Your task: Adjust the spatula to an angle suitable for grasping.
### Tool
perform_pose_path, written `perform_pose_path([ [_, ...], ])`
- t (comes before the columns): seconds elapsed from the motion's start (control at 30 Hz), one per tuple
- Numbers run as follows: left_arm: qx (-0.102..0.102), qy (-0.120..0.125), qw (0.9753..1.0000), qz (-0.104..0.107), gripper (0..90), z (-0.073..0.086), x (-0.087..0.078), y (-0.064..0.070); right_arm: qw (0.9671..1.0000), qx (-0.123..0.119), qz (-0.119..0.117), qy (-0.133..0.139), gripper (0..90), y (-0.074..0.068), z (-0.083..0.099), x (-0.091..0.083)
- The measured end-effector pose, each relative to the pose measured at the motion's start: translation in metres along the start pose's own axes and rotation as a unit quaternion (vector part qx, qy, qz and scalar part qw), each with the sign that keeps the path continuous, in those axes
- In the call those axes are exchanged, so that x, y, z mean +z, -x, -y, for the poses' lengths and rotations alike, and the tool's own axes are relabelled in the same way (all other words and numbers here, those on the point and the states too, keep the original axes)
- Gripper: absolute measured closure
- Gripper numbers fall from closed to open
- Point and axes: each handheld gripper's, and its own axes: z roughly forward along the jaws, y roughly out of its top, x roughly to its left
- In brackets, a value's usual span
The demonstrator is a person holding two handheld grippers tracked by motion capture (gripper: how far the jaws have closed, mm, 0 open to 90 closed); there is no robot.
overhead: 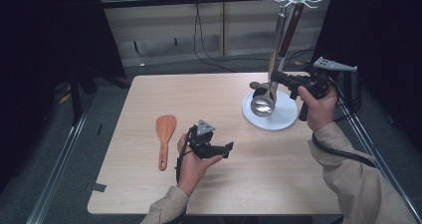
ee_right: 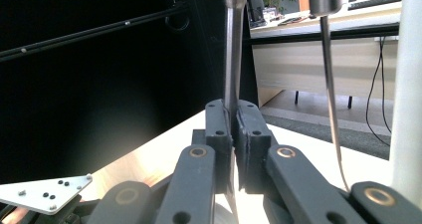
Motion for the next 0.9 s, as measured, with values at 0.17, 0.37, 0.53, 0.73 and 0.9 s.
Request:
perform_pose_path([
  [0.17,-0.003,0.003,1.0,-0.002,7.5,0.0,-0.001,-0.002,1.0,0.0,0.001,0.0,86.4,0.004,-0.003,0.003],
  [0.37,0.0,0.004,1.0,-0.003,7.6,-0.001,-0.002,-0.002,0.9999,0.013,0.001,0.001,86.3,0.011,-0.001,0.004],
  [0.53,0.006,0.002,1.0,-0.004,7.8,-0.002,-0.003,-0.002,0.9998,0.018,0.004,0.007,86.0,0.015,0.003,0.004],
  [0.73,0.01,0.007,0.9999,-0.005,7.9,-0.004,-0.005,-0.001,0.9995,0.025,0.014,0.013,84.8,0.019,0.005,0.002],
  [0.9,0.011,0.012,0.9999,-0.006,8.1,-0.006,-0.007,-0.001,0.9988,0.019,0.04,0.019,83.9,0.023,0.006,0.0],
])
